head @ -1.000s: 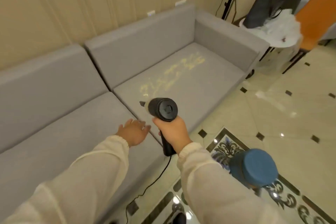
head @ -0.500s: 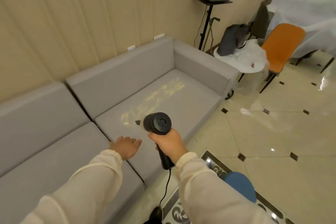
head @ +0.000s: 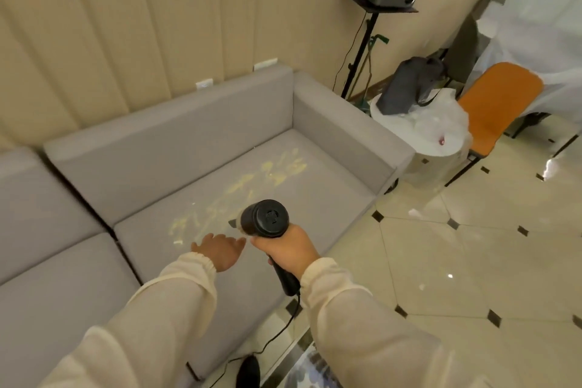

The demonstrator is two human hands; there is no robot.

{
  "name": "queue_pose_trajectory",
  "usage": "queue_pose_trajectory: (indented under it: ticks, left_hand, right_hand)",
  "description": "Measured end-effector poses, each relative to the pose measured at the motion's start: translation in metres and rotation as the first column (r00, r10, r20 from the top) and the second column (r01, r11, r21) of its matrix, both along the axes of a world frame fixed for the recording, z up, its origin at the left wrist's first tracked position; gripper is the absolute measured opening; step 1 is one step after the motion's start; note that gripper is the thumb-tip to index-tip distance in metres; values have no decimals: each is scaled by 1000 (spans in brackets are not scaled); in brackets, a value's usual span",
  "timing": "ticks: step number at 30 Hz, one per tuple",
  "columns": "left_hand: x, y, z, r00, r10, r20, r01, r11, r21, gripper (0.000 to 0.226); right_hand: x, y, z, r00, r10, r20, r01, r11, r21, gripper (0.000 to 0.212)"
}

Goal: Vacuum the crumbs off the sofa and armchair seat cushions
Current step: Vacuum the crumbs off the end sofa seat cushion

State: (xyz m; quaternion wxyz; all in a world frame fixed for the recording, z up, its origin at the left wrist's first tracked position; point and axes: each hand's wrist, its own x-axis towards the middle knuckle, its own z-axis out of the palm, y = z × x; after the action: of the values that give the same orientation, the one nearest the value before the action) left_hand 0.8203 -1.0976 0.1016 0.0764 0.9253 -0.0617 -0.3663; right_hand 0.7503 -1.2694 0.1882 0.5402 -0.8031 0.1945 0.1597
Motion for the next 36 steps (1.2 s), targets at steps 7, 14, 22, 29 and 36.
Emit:
queue_pose_trajectory:
  ticks: [7,14,22,29,36]
  left_hand:
    - [45,-3,-23,976,219,-8,-219,975,28,77]
    - [52,-8,-84,870,486,-80,-484,874,51,74]
    - [48,-49,-227,745,668,-3,-666,744,56,62]
    - [79,-43,-391,718,677,163,-694,712,101,66]
    - [101,-4,-489,641,640,424,-714,700,24,64]
  right_hand:
    - [96,-28,-34,995,54,-80,-52,998,21,24]
    - [176,-30,-105,947,303,-102,-294,951,97,15]
    - [236,-41,-231,840,535,-84,-521,841,149,20]
    - [282,-14,-366,773,629,80,-634,767,100,22]
    - [325,2,-452,788,547,284,-588,805,81,17]
